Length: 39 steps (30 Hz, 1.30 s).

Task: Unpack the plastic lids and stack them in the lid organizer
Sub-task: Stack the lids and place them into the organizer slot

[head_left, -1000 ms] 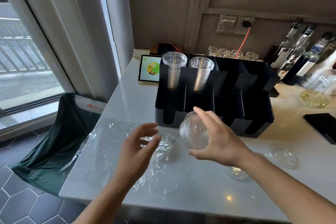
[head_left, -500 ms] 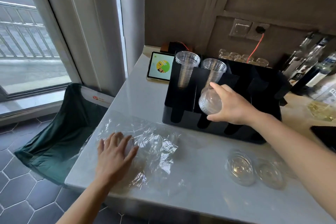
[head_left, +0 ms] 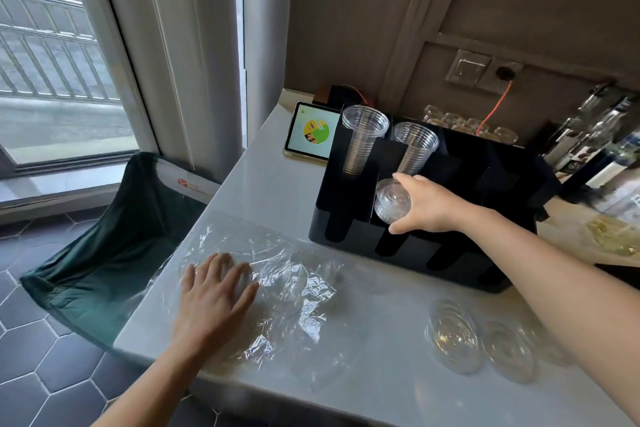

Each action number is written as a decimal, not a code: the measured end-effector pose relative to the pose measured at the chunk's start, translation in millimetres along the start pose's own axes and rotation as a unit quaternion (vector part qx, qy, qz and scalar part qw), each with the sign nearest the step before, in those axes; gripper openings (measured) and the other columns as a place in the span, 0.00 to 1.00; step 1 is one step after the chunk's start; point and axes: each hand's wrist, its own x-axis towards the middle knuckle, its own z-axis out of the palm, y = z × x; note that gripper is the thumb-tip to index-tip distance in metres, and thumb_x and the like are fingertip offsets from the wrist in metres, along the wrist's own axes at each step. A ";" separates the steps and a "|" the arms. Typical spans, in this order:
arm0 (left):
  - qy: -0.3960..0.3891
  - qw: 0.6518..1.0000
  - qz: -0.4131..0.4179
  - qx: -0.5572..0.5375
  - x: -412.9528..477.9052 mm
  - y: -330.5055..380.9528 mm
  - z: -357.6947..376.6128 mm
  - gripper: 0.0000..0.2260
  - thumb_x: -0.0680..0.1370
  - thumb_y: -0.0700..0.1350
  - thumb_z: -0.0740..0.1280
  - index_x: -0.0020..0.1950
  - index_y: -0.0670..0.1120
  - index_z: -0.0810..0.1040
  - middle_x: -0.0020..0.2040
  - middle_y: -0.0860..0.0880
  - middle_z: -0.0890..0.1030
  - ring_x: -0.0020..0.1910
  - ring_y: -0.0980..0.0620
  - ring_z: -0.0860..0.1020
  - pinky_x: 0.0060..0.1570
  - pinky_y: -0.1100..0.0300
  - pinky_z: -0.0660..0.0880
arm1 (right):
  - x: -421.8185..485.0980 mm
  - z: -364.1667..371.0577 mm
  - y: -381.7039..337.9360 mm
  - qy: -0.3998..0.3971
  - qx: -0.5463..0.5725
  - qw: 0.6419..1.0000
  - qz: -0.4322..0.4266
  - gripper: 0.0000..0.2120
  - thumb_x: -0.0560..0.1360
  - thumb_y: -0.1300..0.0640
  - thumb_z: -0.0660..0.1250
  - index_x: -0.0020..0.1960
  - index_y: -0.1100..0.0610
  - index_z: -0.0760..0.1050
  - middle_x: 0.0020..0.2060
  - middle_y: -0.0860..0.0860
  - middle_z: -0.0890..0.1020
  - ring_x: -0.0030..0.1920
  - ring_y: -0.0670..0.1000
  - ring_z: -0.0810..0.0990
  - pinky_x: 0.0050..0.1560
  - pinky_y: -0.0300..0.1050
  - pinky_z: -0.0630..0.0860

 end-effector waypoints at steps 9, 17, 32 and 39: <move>0.007 1.000 -0.006 0.005 1.6 -4.7 6.5 0.23 0.79 0.65 0.50 0.64 0.58 0.77 0.68 0.49 0.76 0.72 0.44 0.70 0.76 0.42 0.56 | 11.5 -8.1 -6.4 -0.093 -0.091 0.991 -0.011 0.59 0.57 0.37 0.76 0.79 0.53 0.52 0.70 0.53 0.69 0.68 0.56 0.71 0.64 0.48 0.74; 0.014 1.000 -0.002 0.012 2.9 -7.8 11.3 0.21 0.79 0.64 0.53 0.62 0.58 0.78 0.66 0.48 0.77 0.70 0.43 0.72 0.74 0.41 0.58 | 11.9 -2.9 -12.1 -0.056 -0.166 0.984 -0.031 0.52 0.59 0.38 0.75 0.75 0.56 0.57 0.60 0.55 0.72 0.55 0.58 0.77 0.52 0.52 0.80; 0.019 0.999 0.001 0.026 2.6 -11.1 16.0 0.19 0.78 0.61 0.56 0.64 0.58 0.76 0.66 0.49 0.77 0.69 0.43 0.72 0.73 0.41 0.60 | 13.1 27.6 7.0 0.055 -0.269 0.960 -0.059 0.49 0.57 0.28 0.63 0.69 0.56 0.66 0.53 0.53 0.81 0.55 0.58 0.77 0.63 0.54 0.67; 0.044 0.999 -0.004 0.015 1.9 -8.2 17.3 0.16 0.79 0.61 0.56 0.61 0.59 0.76 0.64 0.51 0.76 0.68 0.44 0.72 0.73 0.42 0.60 | 27.0 18.5 8.8 -0.044 -0.299 0.949 -0.092 0.35 0.58 0.24 0.65 0.48 0.52 0.63 0.39 0.47 0.75 0.40 0.54 0.74 0.50 0.50 0.66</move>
